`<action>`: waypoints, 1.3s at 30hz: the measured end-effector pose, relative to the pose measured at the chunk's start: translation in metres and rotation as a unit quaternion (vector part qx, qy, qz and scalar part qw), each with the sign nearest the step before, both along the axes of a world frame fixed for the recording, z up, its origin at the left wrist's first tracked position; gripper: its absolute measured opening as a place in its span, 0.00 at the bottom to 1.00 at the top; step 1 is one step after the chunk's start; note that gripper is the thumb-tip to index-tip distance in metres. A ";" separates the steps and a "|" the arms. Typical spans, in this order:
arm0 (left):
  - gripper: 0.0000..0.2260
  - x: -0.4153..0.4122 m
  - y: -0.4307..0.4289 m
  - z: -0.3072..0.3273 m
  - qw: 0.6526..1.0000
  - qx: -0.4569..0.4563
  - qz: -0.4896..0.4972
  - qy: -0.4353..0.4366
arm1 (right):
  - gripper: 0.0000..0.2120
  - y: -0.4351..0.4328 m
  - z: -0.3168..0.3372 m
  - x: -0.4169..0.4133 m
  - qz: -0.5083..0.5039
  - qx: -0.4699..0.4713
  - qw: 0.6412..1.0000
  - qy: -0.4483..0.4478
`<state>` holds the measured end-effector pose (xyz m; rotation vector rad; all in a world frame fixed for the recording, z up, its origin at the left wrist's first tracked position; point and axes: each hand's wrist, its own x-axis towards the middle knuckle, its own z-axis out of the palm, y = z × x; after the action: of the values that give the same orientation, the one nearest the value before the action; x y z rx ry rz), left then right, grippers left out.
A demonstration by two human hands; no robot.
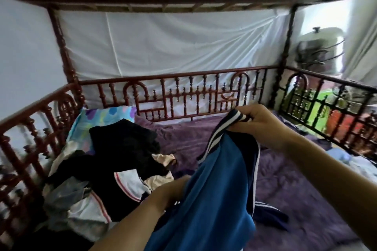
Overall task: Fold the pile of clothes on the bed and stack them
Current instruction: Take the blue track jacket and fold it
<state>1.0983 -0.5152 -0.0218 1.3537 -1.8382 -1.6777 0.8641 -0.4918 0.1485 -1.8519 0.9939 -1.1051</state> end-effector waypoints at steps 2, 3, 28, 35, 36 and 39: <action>0.08 -0.040 0.000 -0.012 0.997 -0.076 0.004 -0.024 | 0.05 0.011 -0.007 -0.041 -0.026 0.011 1.000 -0.013; 0.08 -0.053 -0.003 -0.012 0.992 -0.116 0.036 -0.021 | 0.05 0.018 -0.010 -0.062 -0.048 0.024 0.998 -0.019; 0.07 -0.109 -0.218 0.100 0.711 -0.568 0.178 -0.373 | 0.09 -0.049 -0.090 -0.247 -0.346 -0.096 0.931 0.066; 0.10 -0.216 -0.327 0.022 0.796 -0.469 0.221 -0.312 | 0.10 -0.108 -0.172 -0.332 -0.420 0.013 0.895 0.149; 0.11 -0.241 -0.337 0.017 0.809 -0.451 0.228 -0.299 | 0.11 -0.115 -0.180 -0.348 -0.438 0.029 0.883 0.165; 0.11 -0.320 -0.363 0.007 0.841 -0.433 0.216 -0.244 | 0.15 -0.126 -0.204 -0.397 -0.483 0.061 0.848 0.209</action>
<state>0.7785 -0.8785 -0.0146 1.6198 -1.9288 -0.1759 0.4668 -0.6177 -0.0557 -1.4824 2.3536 -1.1182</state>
